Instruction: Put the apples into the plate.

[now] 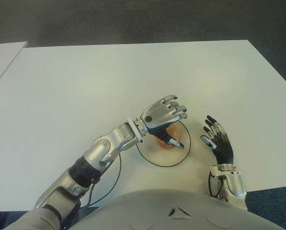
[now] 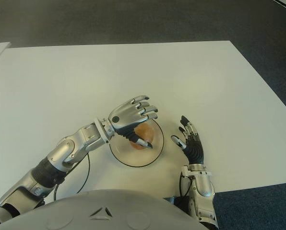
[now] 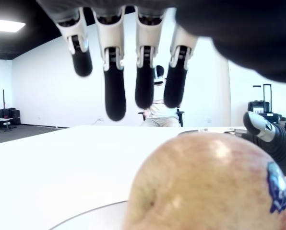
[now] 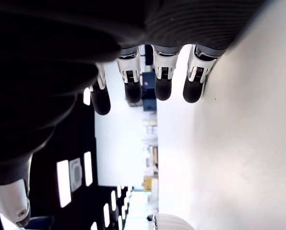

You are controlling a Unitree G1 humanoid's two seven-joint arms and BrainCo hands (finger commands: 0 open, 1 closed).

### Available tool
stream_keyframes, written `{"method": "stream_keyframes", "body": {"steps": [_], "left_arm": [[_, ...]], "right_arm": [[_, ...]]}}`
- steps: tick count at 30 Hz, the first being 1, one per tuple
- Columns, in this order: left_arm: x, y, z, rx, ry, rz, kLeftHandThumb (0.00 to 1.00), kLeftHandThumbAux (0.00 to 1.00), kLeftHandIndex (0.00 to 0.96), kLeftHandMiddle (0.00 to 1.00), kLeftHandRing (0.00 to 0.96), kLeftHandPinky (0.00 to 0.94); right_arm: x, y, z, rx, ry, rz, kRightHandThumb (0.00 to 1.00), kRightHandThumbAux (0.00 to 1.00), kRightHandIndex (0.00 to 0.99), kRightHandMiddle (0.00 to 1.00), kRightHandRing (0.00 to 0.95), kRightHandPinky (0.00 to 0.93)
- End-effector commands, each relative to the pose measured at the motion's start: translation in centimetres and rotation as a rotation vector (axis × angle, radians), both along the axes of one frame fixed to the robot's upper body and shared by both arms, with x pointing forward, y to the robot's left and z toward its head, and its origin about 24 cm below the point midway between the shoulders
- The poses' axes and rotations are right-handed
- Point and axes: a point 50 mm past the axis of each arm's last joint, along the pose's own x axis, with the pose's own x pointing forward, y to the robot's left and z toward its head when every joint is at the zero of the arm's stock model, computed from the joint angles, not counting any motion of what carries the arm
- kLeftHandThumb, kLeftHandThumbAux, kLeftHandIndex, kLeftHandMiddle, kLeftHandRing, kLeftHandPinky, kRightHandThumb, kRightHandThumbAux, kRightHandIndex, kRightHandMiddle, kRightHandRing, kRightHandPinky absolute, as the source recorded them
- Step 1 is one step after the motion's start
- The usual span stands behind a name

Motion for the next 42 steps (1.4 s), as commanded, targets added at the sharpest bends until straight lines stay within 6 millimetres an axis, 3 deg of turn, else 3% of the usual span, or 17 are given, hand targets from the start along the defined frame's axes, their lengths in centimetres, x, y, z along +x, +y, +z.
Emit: {"method": "stream_keyframes", "body": {"steps": [1,18,25,32,34,38,42], "left_arm": [[0.5,0.6,-0.2,0.031,0.002,0.059,0.124,0.264,0.000,0.000,0.000,0.000],[0.7,1.1,0.4,-0.058,-0.009,0.144,0.155,0.269,0.000,0.000,0.000,0.000],[1.4,3.8,-0.1,-0.193,0.054,0.348,0.151,0.306,0.000,0.000,0.000,0.023],[-0.6,10.2,-1.7,-0.810,0.428,0.772,0.182,0.340,0.058,0.050,0.052,0.125],[-1.2,10.7,-1.9,-0.923,0.500,0.818,0.183,0.344,0.072,0.065,0.068,0.139],[-4.2,12.3,-4.2,-1.364,0.732,0.938,0.148,0.380,0.095,0.084,0.086,0.144],[-6.5,12.2,-6.1,-1.521,0.781,1.009,0.115,0.412,0.107,0.086,0.085,0.133]], "right_arm": [[-2.3,0.7,-3.8,0.097,0.240,-0.006,0.249,0.609,0.189,0.115,0.068,0.087],[-2.1,0.8,-4.1,0.103,0.235,0.015,0.290,0.589,0.241,0.106,0.027,0.013],[-2.4,0.9,-4.1,0.096,0.235,0.022,0.243,0.595,0.201,0.131,0.058,0.060],[-2.7,0.9,-4.1,0.097,0.230,0.015,0.234,0.606,0.212,0.126,0.062,0.074],[-2.8,0.7,-4.1,0.096,0.232,0.013,0.232,0.609,0.213,0.123,0.061,0.072],[-2.9,0.5,-4.1,0.095,0.239,0.011,0.231,0.612,0.203,0.111,0.053,0.071],[-3.0,0.3,-4.1,0.091,0.242,0.013,0.230,0.608,0.198,0.107,0.052,0.074]]}}
